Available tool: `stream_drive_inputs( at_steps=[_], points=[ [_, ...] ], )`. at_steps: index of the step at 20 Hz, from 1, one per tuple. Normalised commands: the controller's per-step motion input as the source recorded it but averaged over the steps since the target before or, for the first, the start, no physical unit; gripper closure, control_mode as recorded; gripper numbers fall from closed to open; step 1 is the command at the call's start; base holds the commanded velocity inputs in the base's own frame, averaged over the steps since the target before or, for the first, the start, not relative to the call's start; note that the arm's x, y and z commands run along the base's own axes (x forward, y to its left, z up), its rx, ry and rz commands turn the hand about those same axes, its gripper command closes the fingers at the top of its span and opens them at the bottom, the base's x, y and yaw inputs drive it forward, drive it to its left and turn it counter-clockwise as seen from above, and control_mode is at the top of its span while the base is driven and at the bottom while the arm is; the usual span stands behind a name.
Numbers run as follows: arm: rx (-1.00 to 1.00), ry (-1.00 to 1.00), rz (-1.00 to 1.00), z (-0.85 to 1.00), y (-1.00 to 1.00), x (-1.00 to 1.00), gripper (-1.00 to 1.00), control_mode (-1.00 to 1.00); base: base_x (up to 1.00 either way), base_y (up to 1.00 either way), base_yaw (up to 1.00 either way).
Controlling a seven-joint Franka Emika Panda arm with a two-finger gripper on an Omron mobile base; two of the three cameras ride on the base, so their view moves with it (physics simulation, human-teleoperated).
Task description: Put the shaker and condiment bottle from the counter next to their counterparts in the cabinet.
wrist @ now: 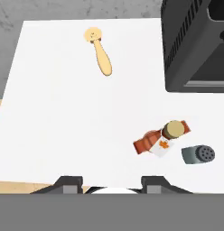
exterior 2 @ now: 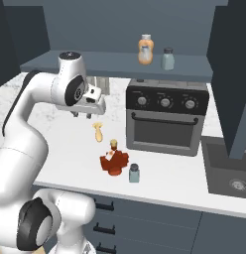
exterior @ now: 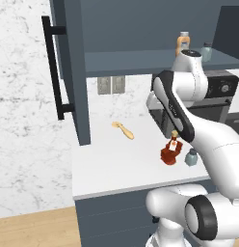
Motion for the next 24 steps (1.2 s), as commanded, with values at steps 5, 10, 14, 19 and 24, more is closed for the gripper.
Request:
stream_drive_inputs(
  at_steps=[5,10,14,19,24],
  points=[
    [0.0,0.0,0.0,-0.08,0.0,0.0,-1.0,-1.0,0.0,0.0,0.0],
    [0.0,0.0,0.01,-0.14,0.0,-0.13,-1.0,-1.0,0.0,0.0,0.0],
    [0.0,-0.04,-0.23,0.0,0.0,-0.24,-1.0,-1.0,0.0,0.0,0.0],
    [0.0,-0.04,-0.47,-0.16,0.0,-0.3,-1.0,-1.0,0.0,0.0,0.0],
    [-0.04,0.0,-0.26,-0.41,0.0,-0.17,-1.0,-1.0,0.0,0.0,0.0]
  ],
)
